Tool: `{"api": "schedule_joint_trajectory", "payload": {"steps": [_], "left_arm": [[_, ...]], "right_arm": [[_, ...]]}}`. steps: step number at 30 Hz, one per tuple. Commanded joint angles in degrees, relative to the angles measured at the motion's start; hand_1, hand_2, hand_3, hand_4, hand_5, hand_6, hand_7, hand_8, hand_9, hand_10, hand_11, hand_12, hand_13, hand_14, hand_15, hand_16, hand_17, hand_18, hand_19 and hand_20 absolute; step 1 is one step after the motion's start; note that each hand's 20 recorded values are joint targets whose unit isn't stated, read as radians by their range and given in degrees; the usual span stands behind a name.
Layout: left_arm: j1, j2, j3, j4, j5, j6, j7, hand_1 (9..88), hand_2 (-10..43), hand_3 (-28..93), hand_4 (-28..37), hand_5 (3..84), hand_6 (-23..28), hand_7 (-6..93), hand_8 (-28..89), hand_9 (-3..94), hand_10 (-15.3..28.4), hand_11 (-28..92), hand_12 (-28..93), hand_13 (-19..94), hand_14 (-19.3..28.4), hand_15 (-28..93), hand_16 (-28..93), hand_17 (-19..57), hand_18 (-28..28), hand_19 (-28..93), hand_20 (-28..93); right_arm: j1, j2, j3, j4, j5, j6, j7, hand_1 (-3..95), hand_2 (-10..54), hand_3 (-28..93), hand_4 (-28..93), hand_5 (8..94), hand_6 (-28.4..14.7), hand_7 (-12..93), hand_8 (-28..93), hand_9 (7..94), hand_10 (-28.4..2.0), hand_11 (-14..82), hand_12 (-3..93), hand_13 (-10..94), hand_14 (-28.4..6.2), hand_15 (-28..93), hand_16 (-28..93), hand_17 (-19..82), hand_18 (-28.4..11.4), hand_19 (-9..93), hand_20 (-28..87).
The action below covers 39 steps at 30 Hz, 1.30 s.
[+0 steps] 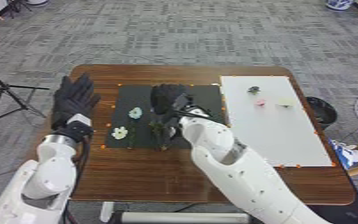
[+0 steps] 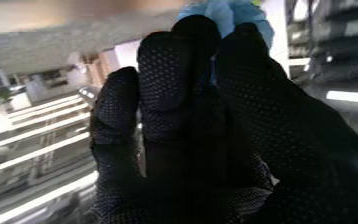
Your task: Arrange flowers
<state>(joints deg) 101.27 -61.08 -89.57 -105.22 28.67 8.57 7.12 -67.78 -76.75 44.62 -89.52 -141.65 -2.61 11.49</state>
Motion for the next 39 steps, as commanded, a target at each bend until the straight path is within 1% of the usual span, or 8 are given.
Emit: {"api": "schedule_joint_trajectory", "payload": {"steps": [1, 6, 15, 17, 22, 24, 32, 39], "left_arm": [[-0.7, 0.64, 1.17, -0.72, 0.49, -0.44, -0.24, 27.1, 19.4, 57, -28.3, 35.4, 7.8, 6.7, -9, 23.4, 11.1, 12, 4, 14, 6.8, 7, -6, -8.0, 8.8, 30, 4], [-1.8, 0.23, 1.81, 0.03, 0.23, -1.01, -0.15, 27.3, 19.3, 57, -28.3, 35.4, 7.8, 6.8, -9, 23.5, 11.2, 12, 4, 14, 6.9, 7, -6, -8.0, 8.9, 30, 4], [-1.3, -0.09, 0.84, -0.48, -0.08, -1.87, 0.31, 27.5, 19.2, 57, -28.3, 35.5, 7.8, 6.8, -9, 24.4, 11.8, 13, 4, 16, 7.8, 9, -6, -7.9, 9.1, 31, 4], [-2.9, -0.49, 0.94, 1.11, 0.04, -2.52, 0.1, 27.4, 19.2, 57, -28.3, 35.5, 7.8, 6.8, -9, 24.4, 11.9, 13, 4, 16, 7.9, 9, -6, -7.9, 9.2, 31, 4], [0.0, -0.89, -0.95, -1.23, -1.66, -2.15, 1.32, 27.4, 19.1, 57, -28.3, 35.6, 7.8, 6.8, -9, 24.6, 11.8, 13, 4, 16, 8.0, 9, -6, -8.0, 9.4, 31, 4], [1.0, -0.98, -1.5, -1.68, -1.42, -0.46, 2.19, 27.5, 19.1, 57, -28.3, 35.6, 7.8, 6.7, -9, 24.6, 11.8, 13, 4, 16, 8.0, 9, -6, -8.0, 9.4, 31, 4], [1.1, -0.88, -0.93, -1.96, -1.16, -1.08, 1.71, 26.8, 19.0, 58, -28.3, 35.7, 7.8, 6.7, -9, 24.9, 11.8, 12, 4, 16, 8.0, 9, -6, -8.1, 9.5, 31, 4], [-1.3, -0.41, 0.67, -0.64, -0.85, -1.71, 0.93, 27.0, 18.9, 57, -28.3, 35.7, 7.8, 6.8, -9, 24.8, 11.8, 12, 4, 16, 8.0, 9, -6, -8.2, 9.5, 31, 4]], "right_arm": [[0.8, -5.3, -1.1, 3.6, -4.1, 0.2, -0.5, 61.8, -9.5, 71, -28, 69.7, 0.7, 39, -2, 81.0, -6.8, 15.0, 48.4, 67, -4.5, 46, 49, 32, -19.3, 77, 44], [1.9, -6.2, -1.6, 5.6, -5.3, 1.2, 0.1, 61.8, -9.5, 72, -28, 69.4, 0.7, 40, -3, 80.8, -7.0, 14.6, 47.8, 66, -5.2, 46, 50, 31, -19.6, 76, 44], [2.0, -5.3, -1.5, 6.5, -8.6, 0.3, 0.9, 62.0, -9.5, 72, -28, 69.8, 0.2, 39, -3, 80.4, -6.8, 13.4, 46.0, 64, -5.4, 46, 49, 31, -19.5, 75, 43], [2.7, -6.3, -0.7, 8.6, -9.0, -0.2, 0.6, 62.0, -9.5, 72, -28, 69.8, 0.2, 39, -3, 80.3, -7.0, 13.2, 45.7, 64, -5.3, 46, 49, 30, -19.5, 75, 43], [1.2, -5.3, -0.7, 6.4, -8.3, -1.9, 1.0, 61.9, -9.5, 72, -28, 69.6, 0.0, 38, -2, 79.8, -7.2, 12.8, 45.2, 63, -5.6, 46, 49, 30, -19.7, 74, 43], [0.6, -5.1, -1.0, 6.2, -8.6, -1.3, 1.4, 61.8, -9.5, 72, -28, 69.6, 0.1, 38, -3, 79.5, -7.2, 12.7, 45.1, 63, -5.5, 46, 49, 30, -19.7, 74, 43], [-0.1, -5.0, -0.2, 5.5, -9.0, -5.3, 2.1, 61.5, -9.5, 72, -28, 68.9, 0.2, 38, -3, 79.0, -7.2, 12.0, 44.1, 62, -5.8, 46, 49, 29, -19.6, 73, 42], [0.4, -5.1, -0.4, 6.2, -9.4, -4.7, 1.0, 60.2, -9.5, 72, -28, 68.0, 0.0, 35, -5, 77.8, -7.1, 10.5, 42.0, 60, -5.8, 45, 48, 28, -19.8, 72, 42]]}}
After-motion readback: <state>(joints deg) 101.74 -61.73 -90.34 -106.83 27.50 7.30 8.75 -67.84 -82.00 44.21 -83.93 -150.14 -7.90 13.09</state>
